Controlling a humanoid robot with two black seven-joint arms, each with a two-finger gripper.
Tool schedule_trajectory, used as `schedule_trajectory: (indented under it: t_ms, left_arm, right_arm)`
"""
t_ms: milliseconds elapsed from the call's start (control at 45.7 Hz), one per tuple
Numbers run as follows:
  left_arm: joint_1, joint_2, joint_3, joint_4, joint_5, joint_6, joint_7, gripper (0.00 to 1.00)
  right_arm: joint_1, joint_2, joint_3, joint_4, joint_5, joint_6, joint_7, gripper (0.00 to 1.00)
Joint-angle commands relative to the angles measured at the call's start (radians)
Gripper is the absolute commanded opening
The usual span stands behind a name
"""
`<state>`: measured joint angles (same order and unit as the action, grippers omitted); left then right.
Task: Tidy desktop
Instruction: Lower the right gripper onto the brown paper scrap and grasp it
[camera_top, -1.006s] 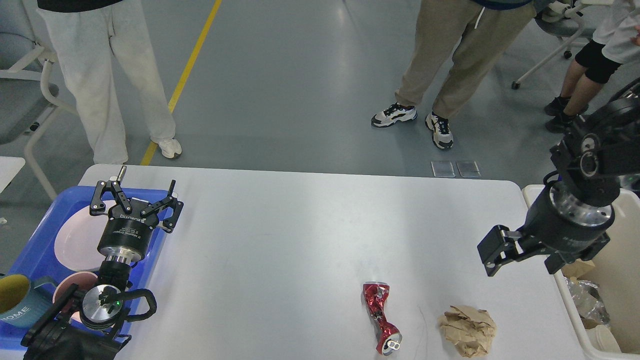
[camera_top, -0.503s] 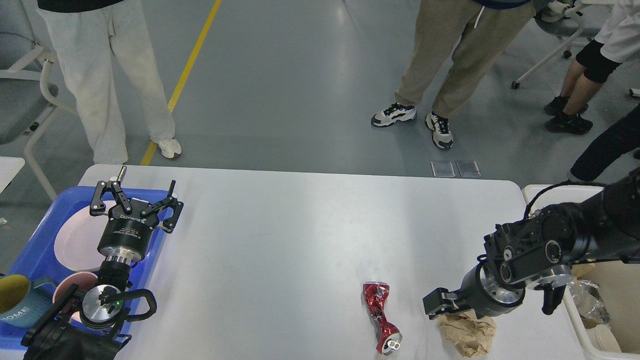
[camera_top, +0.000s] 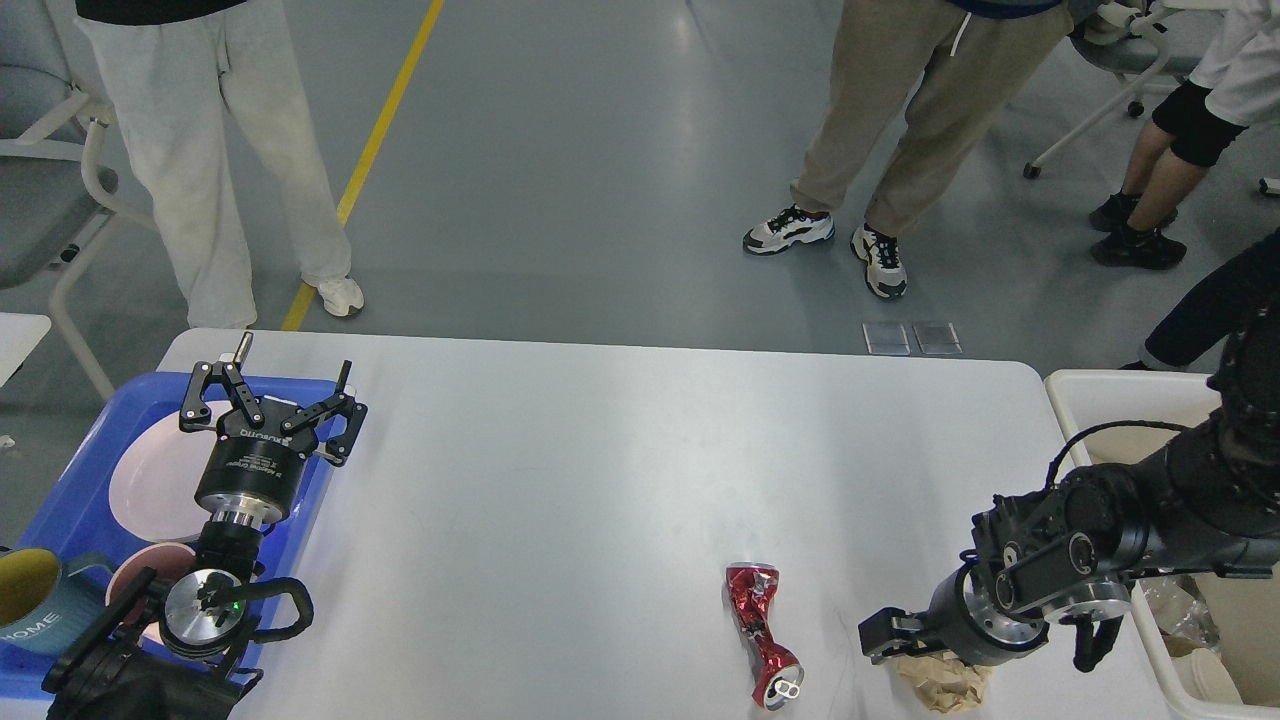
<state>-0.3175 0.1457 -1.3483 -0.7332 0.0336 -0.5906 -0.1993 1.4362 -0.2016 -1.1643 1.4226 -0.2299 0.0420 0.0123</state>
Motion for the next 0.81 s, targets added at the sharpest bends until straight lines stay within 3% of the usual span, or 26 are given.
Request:
schedule_trajectory:
  t_ms: [0, 44, 131, 241, 481, 591, 788]
  left_arm:
    - [0.000, 0.000, 0.000, 0.000, 0.000, 0.000, 0.000, 0.96]
    - [0.000, 0.000, 0.001, 0.000, 0.000, 0.000, 0.000, 0.96]
    - [0.000, 0.000, 0.000, 0.000, 0.000, 0.000, 0.001, 0.96]
    - [0.000, 0.000, 0.000, 0.000, 0.000, 0.000, 0.000, 0.96]
    - [0.000, 0.000, 0.000, 0.000, 0.000, 0.000, 0.000, 0.96]
    - [0.000, 0.000, 0.000, 0.000, 0.000, 0.000, 0.000, 0.96]
    - [0.000, 0.000, 0.000, 0.000, 0.000, 0.000, 0.000, 0.96]
  right_arm:
    - [-0.028, 0.013, 0.003, -0.028, 0.000, -0.005, 0.000, 0.98]
    - [-0.039, 0.019, 0.003, -0.040, 0.000, -0.005, 0.000, 0.97]
    - [-0.045, 0.021, 0.003, -0.047, 0.000, -0.005, 0.000, 0.83]
    - [-0.043, 0.019, 0.002, -0.050, 0.000, -0.005, 0.000, 0.74]
    - [-0.057, 0.018, -0.003, -0.076, 0.001, -0.004, -0.003, 0.22]
    - [-0.063, 0.019, -0.003, -0.077, 0.001, -0.004, -0.035, 0.01]
    - [-0.066, 0.013, -0.001, -0.087, 0.001, -0.004, -0.051, 0.00]
